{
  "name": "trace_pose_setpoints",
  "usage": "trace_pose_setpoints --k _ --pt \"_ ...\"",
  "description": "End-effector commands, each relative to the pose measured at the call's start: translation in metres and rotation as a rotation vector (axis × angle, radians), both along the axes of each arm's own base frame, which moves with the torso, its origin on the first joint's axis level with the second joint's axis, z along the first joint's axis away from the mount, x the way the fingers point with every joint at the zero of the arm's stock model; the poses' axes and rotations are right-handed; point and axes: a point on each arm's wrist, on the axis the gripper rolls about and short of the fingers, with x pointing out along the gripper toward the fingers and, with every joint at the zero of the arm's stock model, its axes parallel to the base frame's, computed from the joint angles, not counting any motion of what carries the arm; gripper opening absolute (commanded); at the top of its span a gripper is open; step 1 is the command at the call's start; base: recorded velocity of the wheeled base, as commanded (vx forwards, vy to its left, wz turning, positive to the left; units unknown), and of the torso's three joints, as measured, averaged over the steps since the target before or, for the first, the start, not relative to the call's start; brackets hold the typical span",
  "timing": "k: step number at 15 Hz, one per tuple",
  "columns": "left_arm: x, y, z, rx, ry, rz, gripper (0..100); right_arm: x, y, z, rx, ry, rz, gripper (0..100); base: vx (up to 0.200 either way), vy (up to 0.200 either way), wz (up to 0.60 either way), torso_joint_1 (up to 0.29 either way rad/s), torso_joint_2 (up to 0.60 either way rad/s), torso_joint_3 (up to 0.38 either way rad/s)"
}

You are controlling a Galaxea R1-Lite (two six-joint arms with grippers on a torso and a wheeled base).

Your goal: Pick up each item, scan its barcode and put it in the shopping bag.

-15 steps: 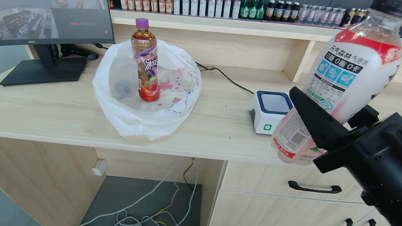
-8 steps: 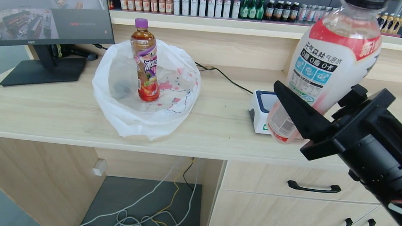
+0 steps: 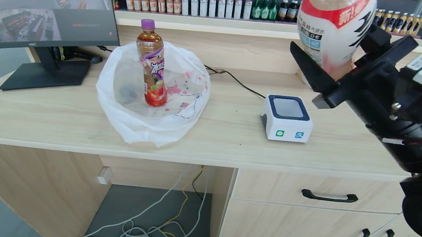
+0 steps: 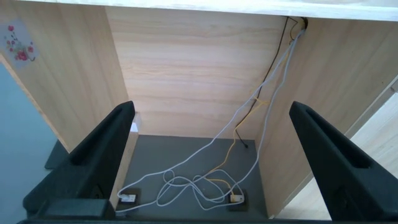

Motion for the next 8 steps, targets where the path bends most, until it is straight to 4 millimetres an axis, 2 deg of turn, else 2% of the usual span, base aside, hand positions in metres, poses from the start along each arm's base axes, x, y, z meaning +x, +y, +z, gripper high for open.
trace_pose_setpoints --k 1,3,6,8 --pt "0.000 0.000 0.000 0.000 -0.001 -0.001 100 0.031 0.011 -0.014 -0.082 -0.044 -0.009 0 0.000 0.000 0.00 0.000 0.00 0.000" --pt "0.000 0.000 0.000 0.000 -0.001 0.000 100 0.042 0.018 -0.017 -0.157 -0.143 0.002 0 0.000 0.000 0.00 0.000 0.00 0.000" --pt "0.000 0.000 0.000 0.000 -0.001 0.000 100 0.050 0.015 -0.023 -0.226 -0.203 0.007 0 0.000 0.000 0.00 0.000 0.00 0.000" --pt "0.000 0.000 0.000 0.000 -0.001 0.000 100 0.063 0.012 -0.038 -0.308 -0.241 0.029 0 0.000 0.000 0.00 0.000 0.00 0.000"
